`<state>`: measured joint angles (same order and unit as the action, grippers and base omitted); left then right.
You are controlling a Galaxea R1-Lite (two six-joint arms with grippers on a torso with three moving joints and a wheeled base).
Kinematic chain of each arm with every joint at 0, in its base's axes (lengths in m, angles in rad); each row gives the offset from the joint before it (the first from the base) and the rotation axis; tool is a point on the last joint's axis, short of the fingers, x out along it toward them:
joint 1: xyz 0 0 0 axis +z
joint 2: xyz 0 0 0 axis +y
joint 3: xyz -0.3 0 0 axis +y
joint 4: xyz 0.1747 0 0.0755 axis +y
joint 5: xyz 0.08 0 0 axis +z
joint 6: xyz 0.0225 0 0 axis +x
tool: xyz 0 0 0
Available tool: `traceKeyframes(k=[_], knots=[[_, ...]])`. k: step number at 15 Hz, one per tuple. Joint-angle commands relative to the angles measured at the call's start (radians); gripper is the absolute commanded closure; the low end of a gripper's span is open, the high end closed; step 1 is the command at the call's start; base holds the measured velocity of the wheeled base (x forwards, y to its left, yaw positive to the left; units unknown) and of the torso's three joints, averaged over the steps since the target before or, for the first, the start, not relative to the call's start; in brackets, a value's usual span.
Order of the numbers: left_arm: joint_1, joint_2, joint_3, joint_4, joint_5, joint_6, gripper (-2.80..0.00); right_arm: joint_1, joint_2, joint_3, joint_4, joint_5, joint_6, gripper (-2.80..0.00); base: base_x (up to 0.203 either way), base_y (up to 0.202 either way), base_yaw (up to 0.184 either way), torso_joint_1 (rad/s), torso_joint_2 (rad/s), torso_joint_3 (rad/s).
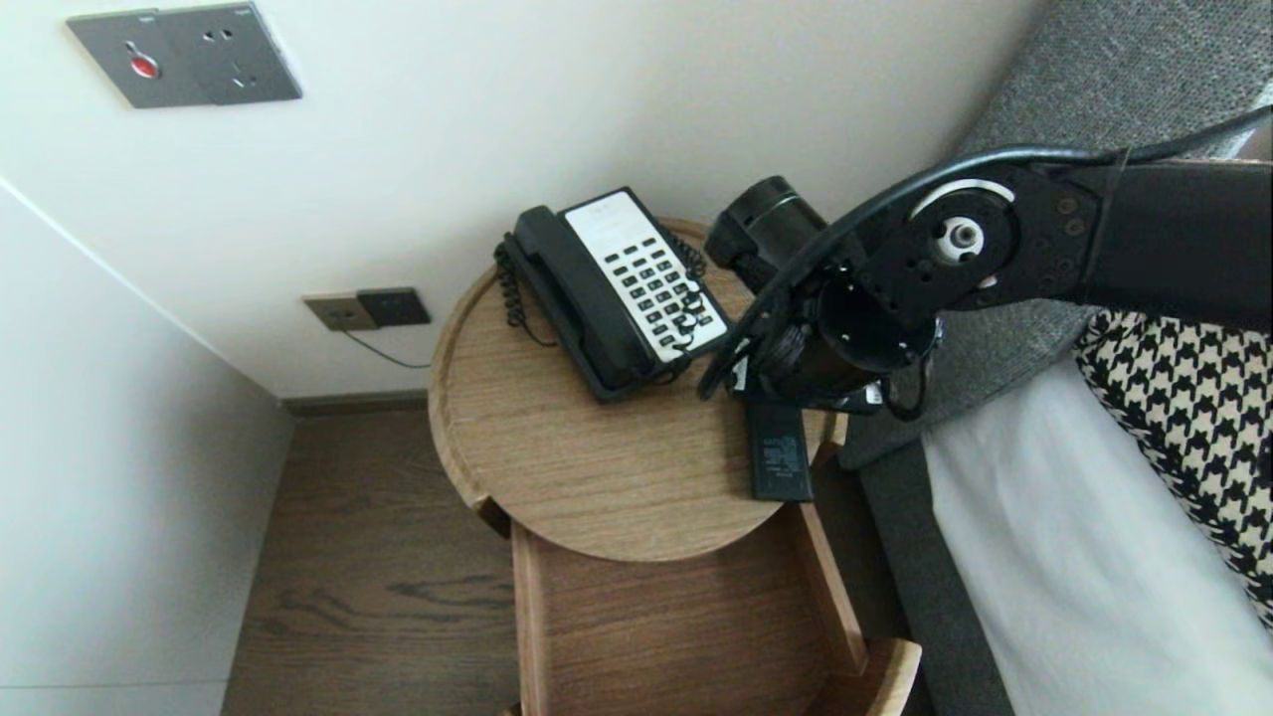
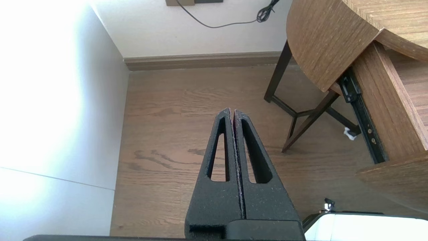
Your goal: Take the remote control out of the drawer one by one and place them on the table, then close the nightstand drawer
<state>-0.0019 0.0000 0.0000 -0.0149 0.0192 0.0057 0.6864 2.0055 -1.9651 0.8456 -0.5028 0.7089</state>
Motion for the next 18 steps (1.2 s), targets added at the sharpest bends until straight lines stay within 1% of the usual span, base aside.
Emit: traceKeyframes(k=[1, 4, 8, 12, 13, 16, 18], knots=[[0.000, 0.000, 0.000, 0.000, 0.001, 0.000, 0.00, 0.002, -0.067, 0.000, 0.003, -0.004, -0.009, -2.80, 0.000, 0.000, 0.000, 0.000, 0.00, 0.000], [-0.001, 0.000, 0.000, 0.000, 0.001, 0.000, 0.00, 0.007, -0.162, 0.001, 0.008, -0.004, -0.052, -2.80, 0.000, 0.000, 0.000, 0.000, 0.00, 0.000], [0.000, 0.000, 0.000, 0.000, 0.001, 0.000, 0.00, -0.009, -0.268, 0.015, 0.085, -0.002, -0.056, -2.80, 0.000, 0.000, 0.000, 0.000, 0.00, 0.000], [0.000, 0.000, 0.000, 0.000, 0.001, 0.000, 0.00, -0.018, -0.357, 0.130, 0.088, -0.002, -0.048, -2.80, 0.000, 0.000, 0.000, 0.000, 0.00, 0.000], [-0.001, 0.000, 0.000, 0.000, 0.001, 0.000, 0.00, -0.030, -0.381, 0.164, 0.087, -0.001, -0.037, 0.00, 0.000, 0.000, 0.000, 0.000, 0.00, 0.000], [0.000, 0.000, 0.000, 0.000, 0.001, 0.000, 0.00, -0.062, -0.449, 0.228, 0.087, 0.006, -0.026, 0.00, 0.000, 0.000, 0.000, 0.000, 0.00, 0.000], [-0.001, 0.000, 0.000, 0.000, 0.001, 0.000, 0.00, -0.075, -0.473, 0.244, 0.087, 0.012, -0.025, 0.00, 0.000, 0.000, 0.000, 0.000, 0.00, 0.000]])
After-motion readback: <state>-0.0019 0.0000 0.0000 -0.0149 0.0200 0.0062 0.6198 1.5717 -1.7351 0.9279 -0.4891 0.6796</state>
